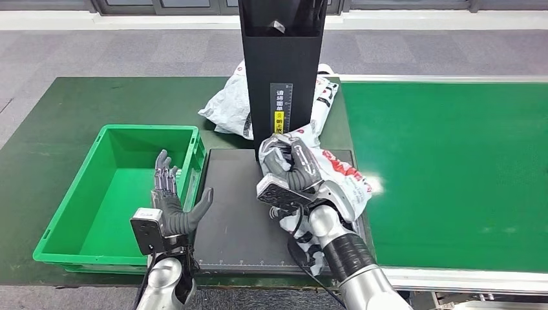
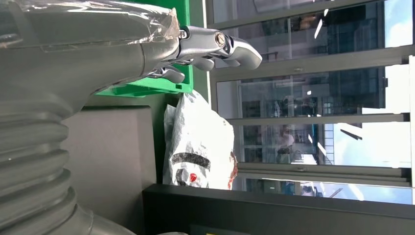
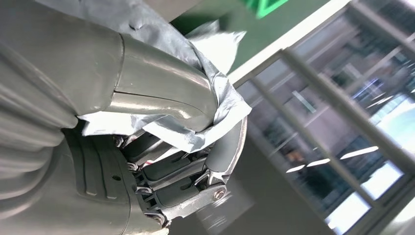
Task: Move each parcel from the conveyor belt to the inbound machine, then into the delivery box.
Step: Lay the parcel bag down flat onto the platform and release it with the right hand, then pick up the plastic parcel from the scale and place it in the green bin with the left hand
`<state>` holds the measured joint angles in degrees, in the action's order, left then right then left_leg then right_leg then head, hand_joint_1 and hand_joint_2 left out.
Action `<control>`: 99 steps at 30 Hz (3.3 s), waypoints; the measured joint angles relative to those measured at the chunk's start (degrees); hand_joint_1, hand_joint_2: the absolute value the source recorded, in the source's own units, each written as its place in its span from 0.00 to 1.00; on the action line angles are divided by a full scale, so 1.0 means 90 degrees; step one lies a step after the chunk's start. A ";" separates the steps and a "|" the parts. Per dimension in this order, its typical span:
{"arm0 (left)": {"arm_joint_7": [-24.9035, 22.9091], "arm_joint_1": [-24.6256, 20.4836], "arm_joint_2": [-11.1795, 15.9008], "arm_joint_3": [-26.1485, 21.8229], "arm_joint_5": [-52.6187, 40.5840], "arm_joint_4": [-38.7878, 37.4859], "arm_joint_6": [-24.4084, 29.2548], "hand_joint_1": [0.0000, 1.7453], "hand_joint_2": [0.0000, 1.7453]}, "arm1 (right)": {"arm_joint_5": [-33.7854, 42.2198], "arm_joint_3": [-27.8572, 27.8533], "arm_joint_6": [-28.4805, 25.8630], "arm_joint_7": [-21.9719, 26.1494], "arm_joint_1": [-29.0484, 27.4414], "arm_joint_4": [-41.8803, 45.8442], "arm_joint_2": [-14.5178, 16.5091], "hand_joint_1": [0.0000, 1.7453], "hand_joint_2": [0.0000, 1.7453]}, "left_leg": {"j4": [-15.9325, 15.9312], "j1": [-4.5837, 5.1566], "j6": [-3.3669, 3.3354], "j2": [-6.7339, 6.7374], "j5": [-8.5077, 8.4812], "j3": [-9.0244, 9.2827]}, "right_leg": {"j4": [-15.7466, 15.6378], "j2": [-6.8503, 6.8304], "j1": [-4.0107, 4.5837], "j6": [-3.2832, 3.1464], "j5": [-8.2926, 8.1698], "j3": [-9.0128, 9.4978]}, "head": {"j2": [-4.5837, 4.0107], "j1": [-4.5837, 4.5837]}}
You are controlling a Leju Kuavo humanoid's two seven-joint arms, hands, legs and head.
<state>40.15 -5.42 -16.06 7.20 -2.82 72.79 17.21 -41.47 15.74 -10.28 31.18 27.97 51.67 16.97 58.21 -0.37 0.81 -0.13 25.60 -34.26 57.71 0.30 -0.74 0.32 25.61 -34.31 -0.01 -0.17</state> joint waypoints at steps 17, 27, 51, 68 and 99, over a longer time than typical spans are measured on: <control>0.0000 -0.0058 0.0001 0.0179 0.0031 -0.0208 0.0151 0.00 1.00 | 0.1576 0.0211 -0.0005 0.0436 0.0409 -0.0889 0.0381 0.00 0.00 | 0.0001 0.0000 0.0000 -0.0003 -0.0001 -0.0002 | 0.0000 -0.0002 -0.0001 0.0000 0.0000 0.0001 | 0.0001 0.0000; 0.0000 -0.0061 0.0007 0.0194 0.0044 -0.0208 0.0273 0.00 1.00 | 0.2344 0.0173 0.0151 0.0721 0.0445 -0.0946 0.0313 0.00 0.00 | 0.0002 0.0001 0.0000 -0.0001 -0.0001 -0.0001 | 0.0000 -0.0001 -0.0002 0.0000 -0.0001 0.0000 | 0.0000 0.0000; 0.0010 -0.0172 0.0077 0.1070 -0.1460 0.0511 0.1583 0.00 1.00 | -0.0912 -0.1307 -0.3321 0.1008 -0.1703 0.4410 0.0104 0.00 1.00 | 0.0005 0.0011 -0.0005 0.0015 0.0004 -0.0005 | -0.0004 0.0007 -0.0011 0.0003 -0.0005 -0.0016 | 0.0001 0.0002; -0.0646 -0.0780 -0.0009 0.1374 -0.3601 -0.0653 0.1461 0.00 1.00 | -0.0963 -0.1674 -0.3321 0.0938 -0.1865 0.5092 0.0075 0.00 1.00 | 0.0006 0.0011 -0.0002 0.0018 0.0000 -0.0001 | -0.0003 0.0011 -0.0012 0.0001 -0.0011 -0.0014 | 0.0001 0.0002; -0.3044 -0.1952 -0.0379 0.1381 -0.6972 -0.3464 0.1474 0.00 1.00 | -0.0940 -0.1739 -0.3309 0.0993 -0.1871 0.4979 0.0068 0.00 1.00 | 0.0004 0.0010 -0.0002 0.0016 -0.0001 -0.0005 | -0.0003 0.0010 -0.0010 -0.0002 -0.0016 -0.0013 | 0.0001 0.0002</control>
<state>12.76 -22.99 -19.48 19.62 -65.56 41.62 30.48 -49.93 0.09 -40.06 40.12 11.13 96.48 17.58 58.25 -0.28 0.80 0.02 25.59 -34.31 57.68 0.39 -0.83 0.31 25.47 -34.43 -0.01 -0.15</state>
